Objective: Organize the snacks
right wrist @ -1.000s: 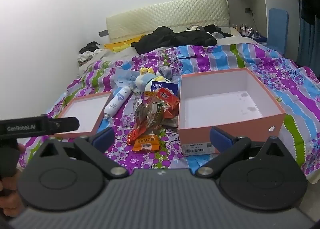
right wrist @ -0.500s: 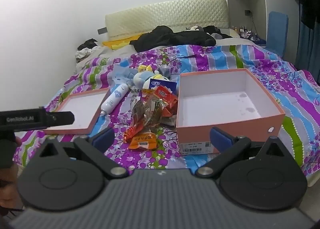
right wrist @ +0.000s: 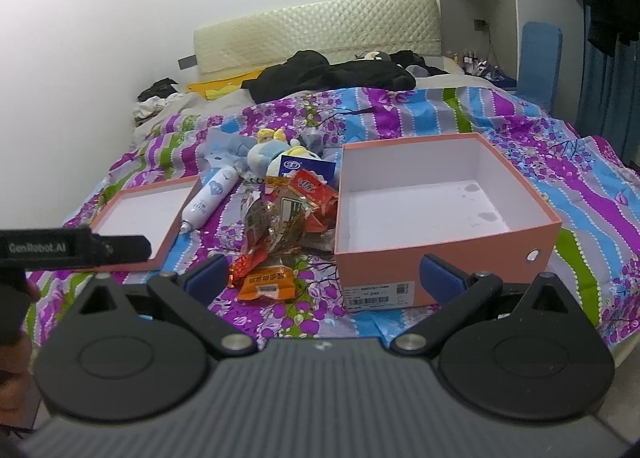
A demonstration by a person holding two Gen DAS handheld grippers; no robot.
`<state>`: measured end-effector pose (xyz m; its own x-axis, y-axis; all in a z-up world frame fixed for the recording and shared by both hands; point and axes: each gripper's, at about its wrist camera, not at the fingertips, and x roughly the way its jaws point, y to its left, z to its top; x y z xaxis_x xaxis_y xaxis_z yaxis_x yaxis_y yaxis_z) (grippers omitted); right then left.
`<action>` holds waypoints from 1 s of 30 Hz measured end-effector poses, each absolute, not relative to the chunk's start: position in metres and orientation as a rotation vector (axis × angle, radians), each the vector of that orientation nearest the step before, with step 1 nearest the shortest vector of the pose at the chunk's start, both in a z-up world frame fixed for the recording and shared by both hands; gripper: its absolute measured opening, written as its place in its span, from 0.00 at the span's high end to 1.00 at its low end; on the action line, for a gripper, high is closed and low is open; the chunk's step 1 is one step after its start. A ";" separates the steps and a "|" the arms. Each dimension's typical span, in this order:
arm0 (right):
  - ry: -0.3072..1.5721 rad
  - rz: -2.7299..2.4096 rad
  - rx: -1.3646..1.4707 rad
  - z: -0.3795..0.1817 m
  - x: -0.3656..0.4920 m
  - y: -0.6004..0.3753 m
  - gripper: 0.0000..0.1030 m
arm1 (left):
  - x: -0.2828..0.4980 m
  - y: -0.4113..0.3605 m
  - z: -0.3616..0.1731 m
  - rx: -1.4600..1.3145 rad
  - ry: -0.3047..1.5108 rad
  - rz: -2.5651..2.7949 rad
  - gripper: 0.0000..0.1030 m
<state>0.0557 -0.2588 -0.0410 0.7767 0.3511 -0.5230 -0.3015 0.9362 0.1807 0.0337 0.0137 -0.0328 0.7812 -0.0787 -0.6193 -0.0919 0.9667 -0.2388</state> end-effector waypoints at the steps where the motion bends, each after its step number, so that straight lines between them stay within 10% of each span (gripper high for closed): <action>1: 0.585 0.352 0.090 -0.041 0.056 -0.259 0.00 | 0.035 0.012 -0.033 -0.264 0.676 0.004 0.02; 30: 0.598 0.373 0.070 -0.046 0.056 -0.249 0.00 | 0.030 0.018 -0.037 -0.286 0.674 0.002 0.02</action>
